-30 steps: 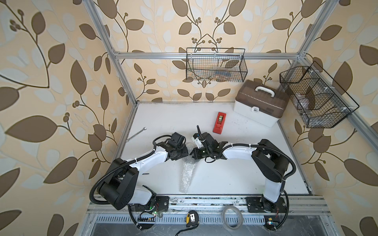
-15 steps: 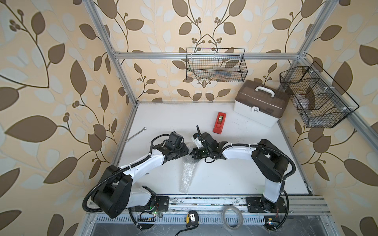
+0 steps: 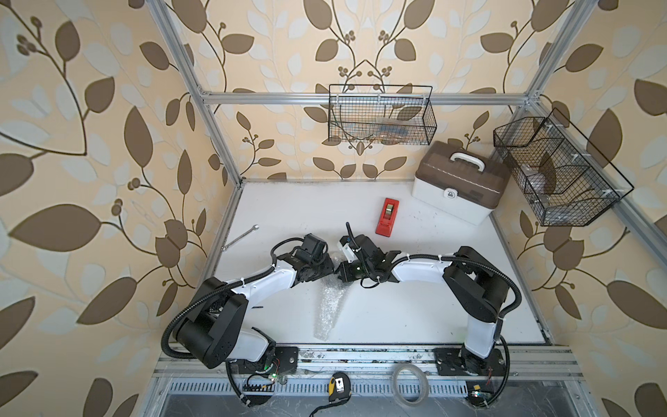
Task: Wrap bowls in bubble wrap
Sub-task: Wrap the bowl in bubble wrap.
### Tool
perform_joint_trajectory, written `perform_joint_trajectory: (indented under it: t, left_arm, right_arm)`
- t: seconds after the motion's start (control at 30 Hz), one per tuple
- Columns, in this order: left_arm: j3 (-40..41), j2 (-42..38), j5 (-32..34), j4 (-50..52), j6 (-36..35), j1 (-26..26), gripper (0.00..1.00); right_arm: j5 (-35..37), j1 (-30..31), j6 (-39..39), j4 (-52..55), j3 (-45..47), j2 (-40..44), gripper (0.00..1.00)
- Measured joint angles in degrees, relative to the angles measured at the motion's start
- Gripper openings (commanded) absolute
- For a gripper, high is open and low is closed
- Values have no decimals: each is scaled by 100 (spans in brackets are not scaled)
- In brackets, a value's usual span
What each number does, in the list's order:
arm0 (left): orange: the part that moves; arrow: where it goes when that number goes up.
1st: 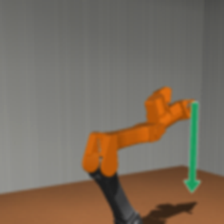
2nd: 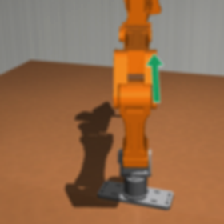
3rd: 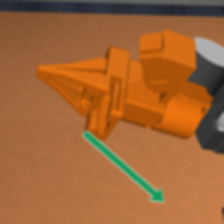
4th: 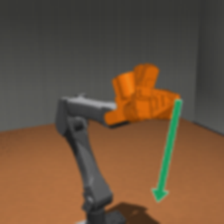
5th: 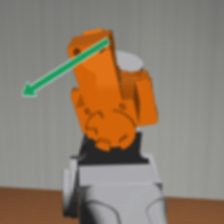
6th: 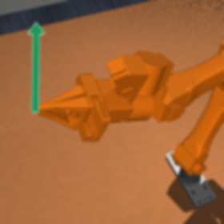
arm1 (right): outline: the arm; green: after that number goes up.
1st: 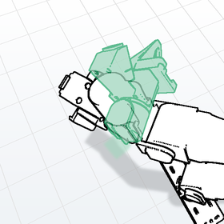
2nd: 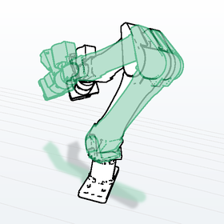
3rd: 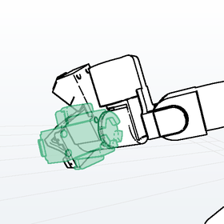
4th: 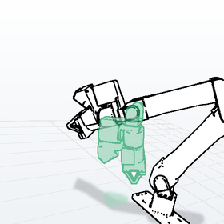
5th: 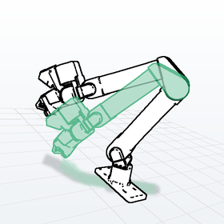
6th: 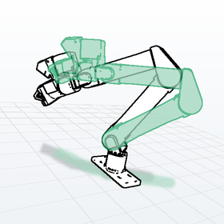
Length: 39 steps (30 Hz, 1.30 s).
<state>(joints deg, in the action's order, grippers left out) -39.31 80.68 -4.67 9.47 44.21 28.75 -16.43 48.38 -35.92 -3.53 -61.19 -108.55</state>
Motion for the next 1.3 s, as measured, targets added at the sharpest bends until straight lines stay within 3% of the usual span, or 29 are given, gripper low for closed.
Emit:
perform_joint_trajectory:
  t: [0.13,0.4,0.53,0.73,1.3]
  left_arm:
    - [11,188,-175,-205,-90,-35,15]
    - [22,275,-286,-363,-249,-28,0]
    - [22,275,-286,-354,-315,-22,0]
    - [20,306,-306,-376,-350,-15,0]
    - [20,343,-195,-509,-323,7,0]
  right_arm:
    - [129,-15,22,-39,-17,0,13]
    - [295,-52,66,-55,-28,0,16]
    - [319,-52,70,-52,-26,17,21]
    - [337,-57,7,-116,122,310,39]
    - [205,-155,-330,72,785,1554,48]
